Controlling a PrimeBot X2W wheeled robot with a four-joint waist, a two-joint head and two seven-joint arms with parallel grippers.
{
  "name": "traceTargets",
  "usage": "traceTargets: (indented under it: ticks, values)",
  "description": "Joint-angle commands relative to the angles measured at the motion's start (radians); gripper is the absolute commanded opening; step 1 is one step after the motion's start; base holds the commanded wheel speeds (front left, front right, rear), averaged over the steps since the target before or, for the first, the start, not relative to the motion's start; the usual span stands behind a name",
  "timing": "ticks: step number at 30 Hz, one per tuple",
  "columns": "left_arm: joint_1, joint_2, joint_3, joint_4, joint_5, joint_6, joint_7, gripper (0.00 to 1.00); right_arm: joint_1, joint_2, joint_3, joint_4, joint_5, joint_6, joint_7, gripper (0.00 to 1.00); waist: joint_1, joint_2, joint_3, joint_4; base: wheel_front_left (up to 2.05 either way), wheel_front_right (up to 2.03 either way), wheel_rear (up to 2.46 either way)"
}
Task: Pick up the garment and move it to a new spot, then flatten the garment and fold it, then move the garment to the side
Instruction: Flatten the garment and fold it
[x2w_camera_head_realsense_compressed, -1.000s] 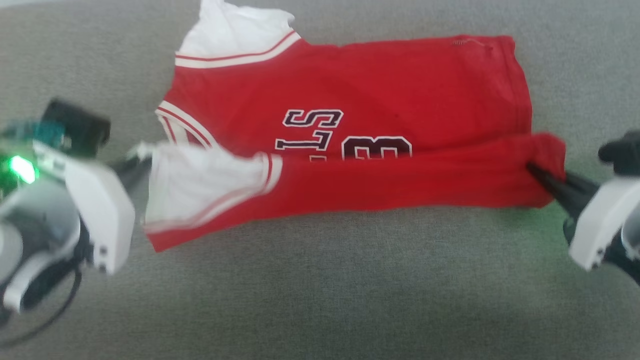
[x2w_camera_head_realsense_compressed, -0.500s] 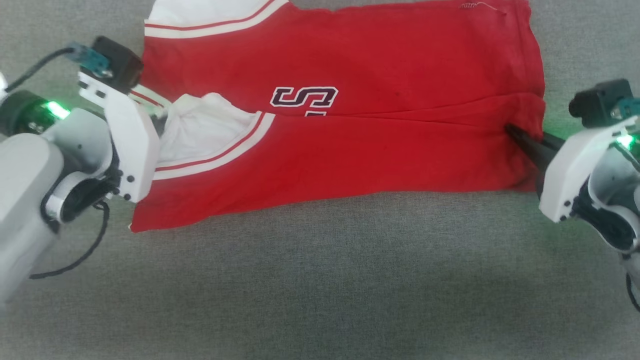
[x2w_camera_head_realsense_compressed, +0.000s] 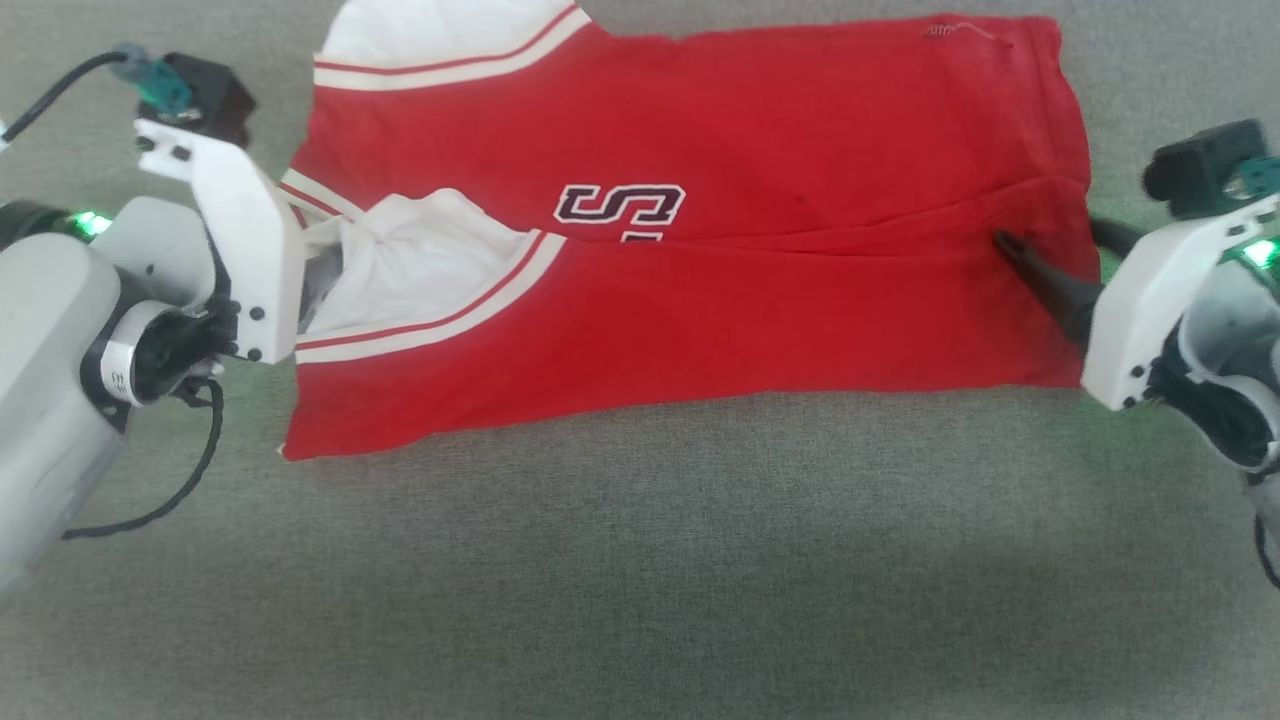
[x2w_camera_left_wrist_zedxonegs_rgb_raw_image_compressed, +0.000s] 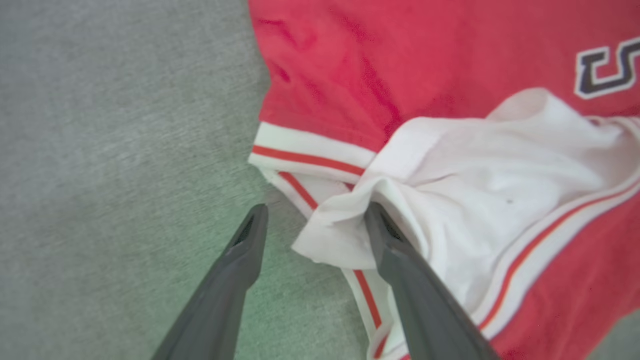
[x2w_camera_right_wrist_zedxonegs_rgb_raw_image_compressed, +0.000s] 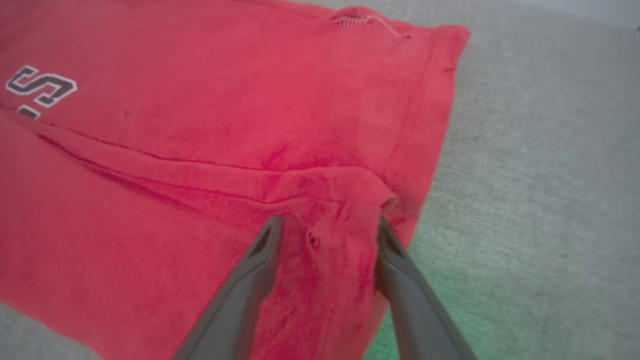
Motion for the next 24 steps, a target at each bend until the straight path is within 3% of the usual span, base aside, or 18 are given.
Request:
traceTargets:
  ticks: [1,8,15,24]
  values:
    - [0.016,0.001,0.003,-0.011,-0.007,0.007,0.003,1.0,0.01,-0.005,-0.007,-0.002,-0.005,-0.002,-0.01,1.0,0.0,0.0,-0.011,0.005,0.0,0.0,0.0]
    - [0.075,0.069,0.032,-0.16,-0.032,0.119,0.022,1.0,0.055,0.01,-0.116,-0.037,-0.051,-0.002,-0.094,1.0,0.0,0.0,-0.056,0.018,0.0,0.0,0.0]
    - [0.176,0.152,0.036,-0.357,-0.063,0.249,0.076,1.0,0.13,0.081,-0.28,-0.104,-0.129,-0.002,-0.203,1.0,0.0,0.0,-0.084,0.015,0.0,0.0,0.0]
    - [0.265,0.168,0.027,-0.461,-0.094,0.377,0.101,1.0,0.234,0.214,-0.464,-0.253,-0.272,-0.002,-0.267,1.0,0.0,0.0,-0.079,-0.03,0.0,0.0,0.0]
